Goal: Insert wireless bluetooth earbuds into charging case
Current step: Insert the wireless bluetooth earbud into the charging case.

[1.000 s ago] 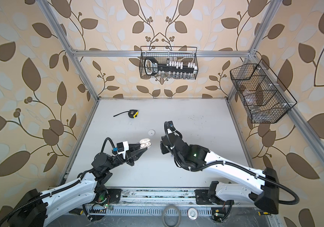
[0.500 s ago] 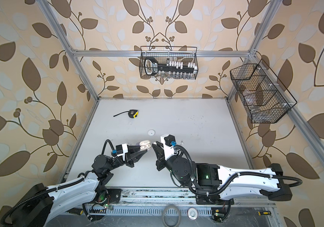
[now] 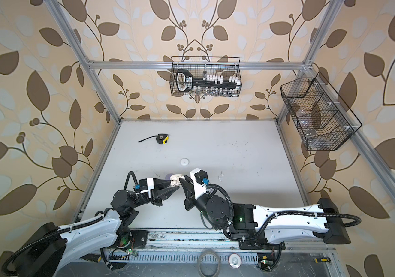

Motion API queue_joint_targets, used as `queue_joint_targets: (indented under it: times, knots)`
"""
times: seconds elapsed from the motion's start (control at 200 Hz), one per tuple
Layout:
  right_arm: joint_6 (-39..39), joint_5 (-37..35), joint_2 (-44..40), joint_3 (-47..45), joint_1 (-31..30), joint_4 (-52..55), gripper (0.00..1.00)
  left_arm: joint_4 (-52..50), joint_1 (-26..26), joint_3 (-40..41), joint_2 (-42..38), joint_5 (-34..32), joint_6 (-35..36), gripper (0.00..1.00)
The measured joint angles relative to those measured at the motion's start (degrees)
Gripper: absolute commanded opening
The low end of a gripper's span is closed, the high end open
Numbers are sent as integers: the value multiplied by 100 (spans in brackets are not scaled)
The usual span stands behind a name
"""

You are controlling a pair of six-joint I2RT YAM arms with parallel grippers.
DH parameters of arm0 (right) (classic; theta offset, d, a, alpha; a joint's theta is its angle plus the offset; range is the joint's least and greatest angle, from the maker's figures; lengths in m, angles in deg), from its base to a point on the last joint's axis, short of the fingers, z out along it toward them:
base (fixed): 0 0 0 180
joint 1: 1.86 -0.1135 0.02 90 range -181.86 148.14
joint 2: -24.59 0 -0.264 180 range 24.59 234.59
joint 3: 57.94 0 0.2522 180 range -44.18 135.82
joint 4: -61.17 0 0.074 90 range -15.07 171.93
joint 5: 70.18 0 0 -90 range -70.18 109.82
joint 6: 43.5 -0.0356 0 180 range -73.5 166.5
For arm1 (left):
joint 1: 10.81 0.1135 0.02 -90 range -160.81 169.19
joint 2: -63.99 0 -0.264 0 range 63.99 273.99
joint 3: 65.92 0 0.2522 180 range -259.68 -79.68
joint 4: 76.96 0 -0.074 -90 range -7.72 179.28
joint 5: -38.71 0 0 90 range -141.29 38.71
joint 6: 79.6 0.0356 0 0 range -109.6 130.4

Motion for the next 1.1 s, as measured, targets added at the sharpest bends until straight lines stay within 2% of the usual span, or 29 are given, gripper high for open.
queue_joint_targets:
  times: [0.19, 0.22, 0.305, 0.49, 1.1]
  knots:
    - [114, 2, 114, -138, 0, -409, 10, 98, -2, 0, -7, 79, -66, 0]
    - [133, 2, 133, -153, 0, -446, 15, 107, -11, 0, -4, 85, -74, 0]
    - [181, 2, 214, -160, 0, -549, 15, 111, -37, 0, -4, 153, -87, 0]
    - [234, -11, 260, -317, 0, -765, 9, 111, -39, 0, -20, 195, -101, 0]
    - [358, -50, 236, -575, -17, -1237, 7, 4, -116, 0, -234, 168, -260, 0]
